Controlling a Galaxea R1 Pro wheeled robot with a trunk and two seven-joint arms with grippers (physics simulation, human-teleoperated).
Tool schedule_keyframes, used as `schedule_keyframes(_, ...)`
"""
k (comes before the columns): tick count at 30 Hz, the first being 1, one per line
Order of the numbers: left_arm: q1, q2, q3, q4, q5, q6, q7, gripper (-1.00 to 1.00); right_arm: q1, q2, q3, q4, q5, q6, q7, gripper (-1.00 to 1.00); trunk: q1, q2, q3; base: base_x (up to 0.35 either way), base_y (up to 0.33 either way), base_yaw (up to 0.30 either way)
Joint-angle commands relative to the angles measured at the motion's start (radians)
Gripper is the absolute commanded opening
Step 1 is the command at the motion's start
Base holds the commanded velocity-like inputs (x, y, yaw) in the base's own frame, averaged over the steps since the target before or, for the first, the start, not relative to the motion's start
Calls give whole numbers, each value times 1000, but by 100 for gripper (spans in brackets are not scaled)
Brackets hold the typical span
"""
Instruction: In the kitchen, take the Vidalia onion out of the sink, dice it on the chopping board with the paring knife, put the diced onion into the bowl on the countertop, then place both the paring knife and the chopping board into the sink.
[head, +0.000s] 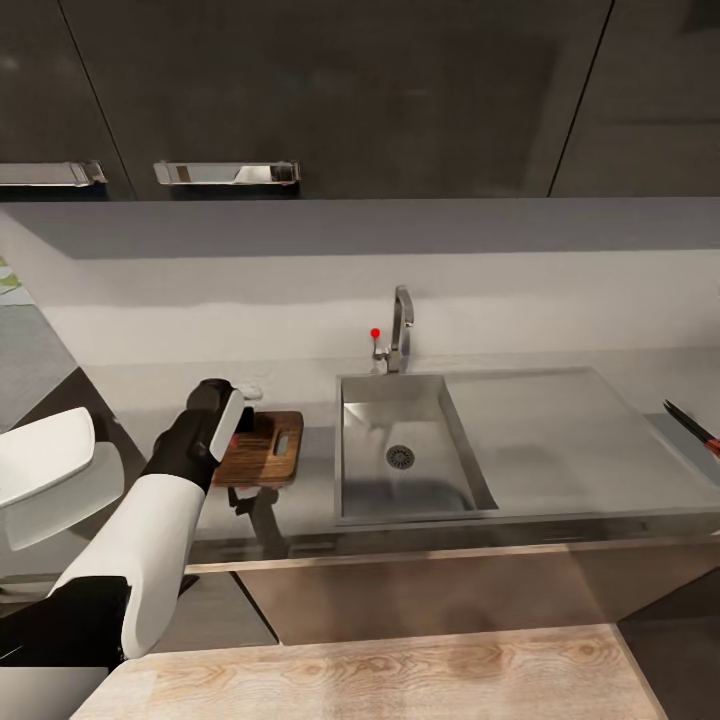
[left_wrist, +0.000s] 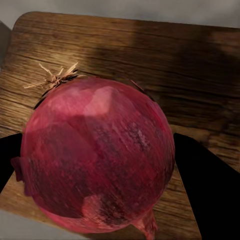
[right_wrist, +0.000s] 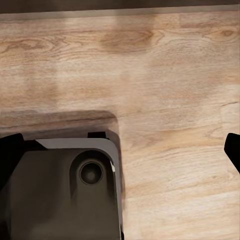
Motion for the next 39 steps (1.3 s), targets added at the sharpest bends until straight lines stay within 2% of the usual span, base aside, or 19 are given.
schedule_keyframes(1,-1,-1,2,3,9,2,8,-100,-1,-1,9,0,-10,-3,-4,100,1,-2,-2,0,0,0)
schedule_keyframes(39,-1,-1,3,17,12,3,8,-100,-1,2,9,1,-10,-2,-4,100,1,-2,-2,13,0,0)
